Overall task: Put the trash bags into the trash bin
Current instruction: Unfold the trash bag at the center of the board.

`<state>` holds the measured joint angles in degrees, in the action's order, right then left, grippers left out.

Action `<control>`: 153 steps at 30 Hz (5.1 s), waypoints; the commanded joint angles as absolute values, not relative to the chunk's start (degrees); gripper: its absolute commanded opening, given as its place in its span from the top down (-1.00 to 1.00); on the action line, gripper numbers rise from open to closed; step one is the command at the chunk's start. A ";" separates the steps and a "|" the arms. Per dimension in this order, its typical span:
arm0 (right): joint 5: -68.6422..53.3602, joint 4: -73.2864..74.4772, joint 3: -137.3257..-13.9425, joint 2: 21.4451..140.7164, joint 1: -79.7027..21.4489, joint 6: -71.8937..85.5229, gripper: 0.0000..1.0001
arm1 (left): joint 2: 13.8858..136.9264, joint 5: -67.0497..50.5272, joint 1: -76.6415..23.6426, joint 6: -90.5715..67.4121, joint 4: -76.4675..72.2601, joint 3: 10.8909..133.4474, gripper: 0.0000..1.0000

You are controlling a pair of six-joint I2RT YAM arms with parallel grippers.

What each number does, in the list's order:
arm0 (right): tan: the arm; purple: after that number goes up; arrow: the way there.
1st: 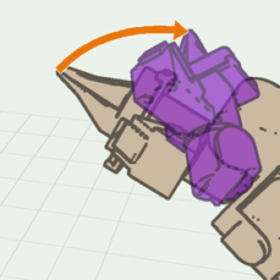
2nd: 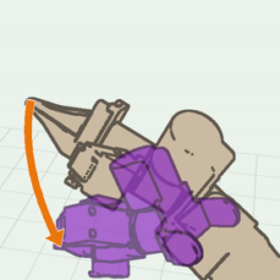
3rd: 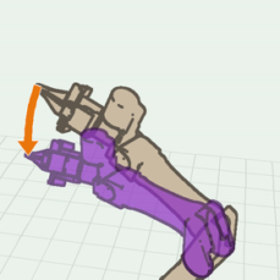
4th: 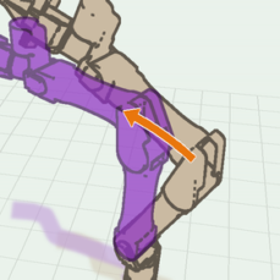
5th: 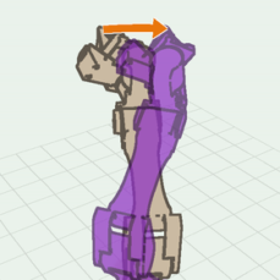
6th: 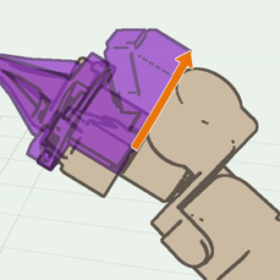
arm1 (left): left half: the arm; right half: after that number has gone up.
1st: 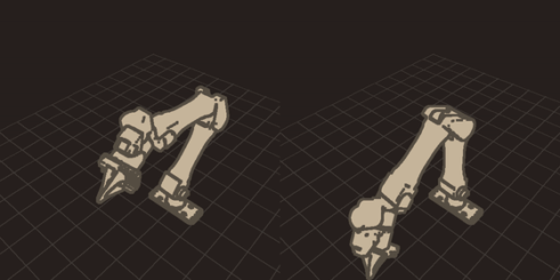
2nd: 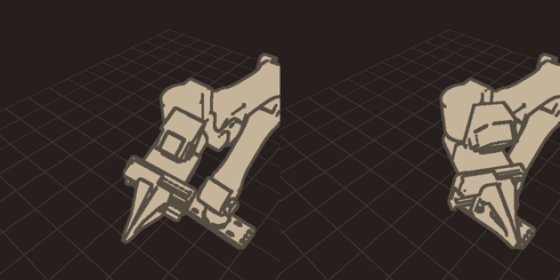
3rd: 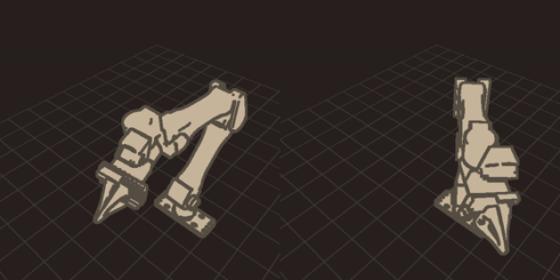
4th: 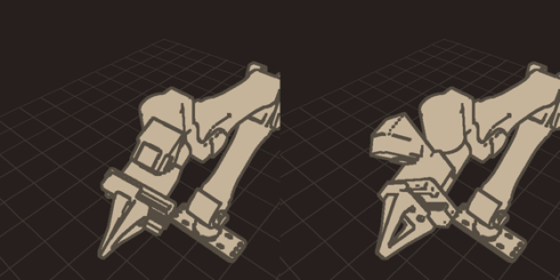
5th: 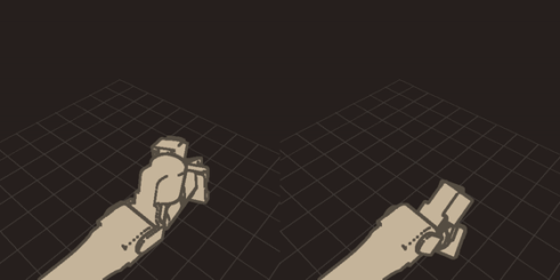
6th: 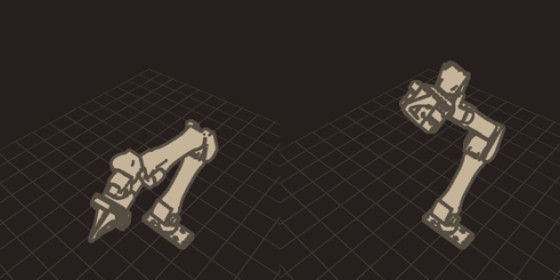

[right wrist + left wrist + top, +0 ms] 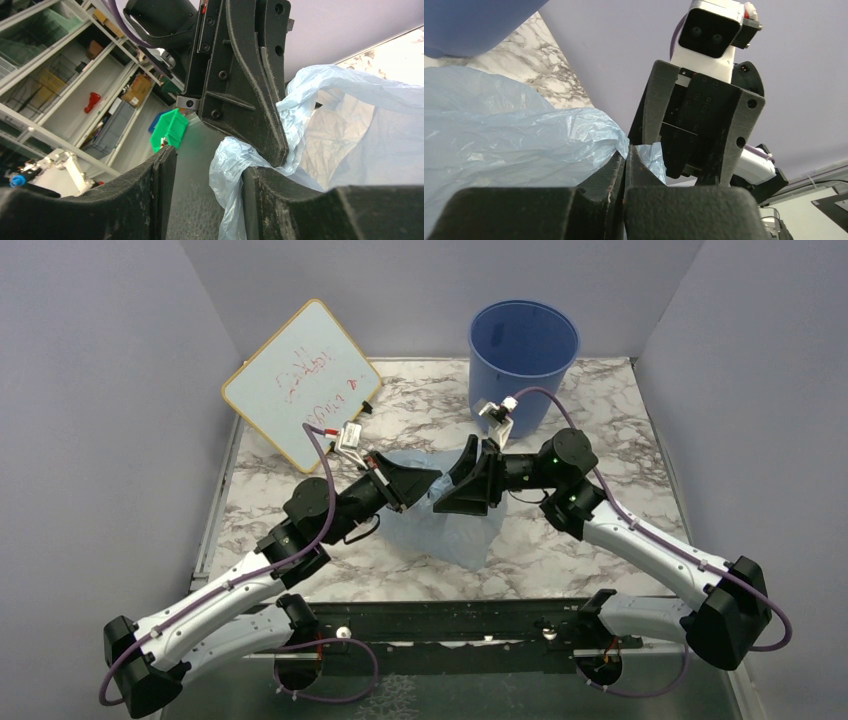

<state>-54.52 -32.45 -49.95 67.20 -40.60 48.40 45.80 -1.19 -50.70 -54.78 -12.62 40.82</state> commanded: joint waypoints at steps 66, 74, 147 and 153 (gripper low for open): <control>-68.67 -8.21 -52.43 66.59 -41.07 30.20 0.51 | 42.31 -5.80 -50.99 -46.48 -12.65 44.05 1.00; -66.01 -0.15 -52.37 63.81 -41.04 23.86 0.42 | 41.16 -5.34 -50.99 -44.97 -10.20 45.21 1.00; -45.11 -28.29 -45.00 52.53 -39.42 47.81 0.61 | 41.62 -8.51 -51.03 -48.85 -17.36 40.57 1.00; -47.47 -28.16 -46.00 54.95 -39.46 48.50 0.97 | 40.74 -7.86 -51.04 -49.43 -17.40 39.63 1.00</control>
<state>-46.28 -24.95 -45.69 54.61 -39.29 46.70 41.89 -7.09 -50.87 -48.84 -15.42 40.64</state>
